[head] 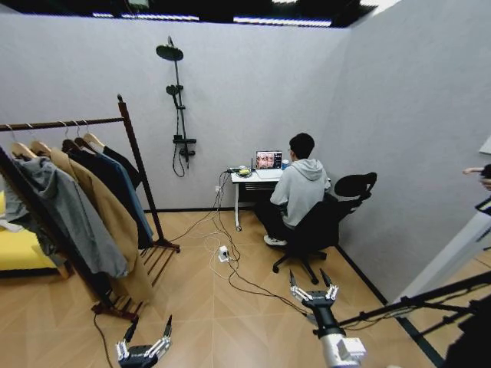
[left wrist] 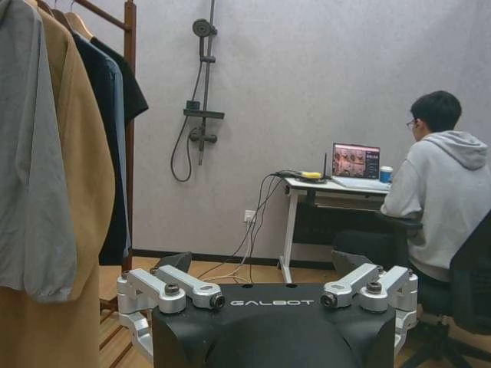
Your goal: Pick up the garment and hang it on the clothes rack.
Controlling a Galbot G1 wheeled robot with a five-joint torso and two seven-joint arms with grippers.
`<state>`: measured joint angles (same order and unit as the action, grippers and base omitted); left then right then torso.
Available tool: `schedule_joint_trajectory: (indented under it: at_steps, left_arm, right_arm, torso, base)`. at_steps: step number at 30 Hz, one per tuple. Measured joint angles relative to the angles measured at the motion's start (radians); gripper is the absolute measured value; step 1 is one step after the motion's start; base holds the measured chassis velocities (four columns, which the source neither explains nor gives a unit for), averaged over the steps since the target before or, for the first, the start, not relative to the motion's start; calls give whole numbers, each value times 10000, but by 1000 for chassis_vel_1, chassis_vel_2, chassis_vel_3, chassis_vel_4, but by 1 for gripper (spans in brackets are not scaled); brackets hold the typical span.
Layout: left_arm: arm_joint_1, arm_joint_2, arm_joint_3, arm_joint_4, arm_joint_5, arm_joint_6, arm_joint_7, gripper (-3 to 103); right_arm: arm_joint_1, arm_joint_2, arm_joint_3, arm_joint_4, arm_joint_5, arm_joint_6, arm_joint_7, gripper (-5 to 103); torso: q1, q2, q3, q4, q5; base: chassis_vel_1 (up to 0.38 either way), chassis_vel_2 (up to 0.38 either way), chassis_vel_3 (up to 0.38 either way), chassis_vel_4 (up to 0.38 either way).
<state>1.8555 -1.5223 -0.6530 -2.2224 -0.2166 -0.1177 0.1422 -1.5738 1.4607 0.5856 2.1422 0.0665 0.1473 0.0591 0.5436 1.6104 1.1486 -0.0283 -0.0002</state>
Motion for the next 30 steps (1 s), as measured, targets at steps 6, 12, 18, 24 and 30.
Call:
schedule_joint_trajectory:
  at_steps: [6,12,18,24,30]
  left_arm:
    - [1,0,-1,0,0,0,-1,100]
    - [1,0,0,0,0,0,0,100]
    - [1,0,0,0,0,0,0,100]
    - [2,0,0,0,0,0,0,100]
    - [1,0,0,0,0,0,0,100]
  right_arm:
    - [87,-3,-60,-43,-8,-54,56,100]
    - [102,-11,-69,-109,-12,-66,71,100]
    - [100,-31,-70,-183,-45,6,42,100]
    - [148,-55,-50,-192,-68,12,28,100]
    - [165,-73,-28,-197,-69,19,26,100]
  torso:
    - [0,1,-1,3,1]
    - [1,0,1,0,3]
    - [-5,3,-1,0,7]
    - [-3,2,-1,2,4]
    - [8,-3,3,1,1]
  base:
    - [224,-241,-239,238]
    - [233,-219,-254,229]
    - [202,-205,-196,207]
    - [42,-52,-60,50]
    - [-36,32,37,-44]
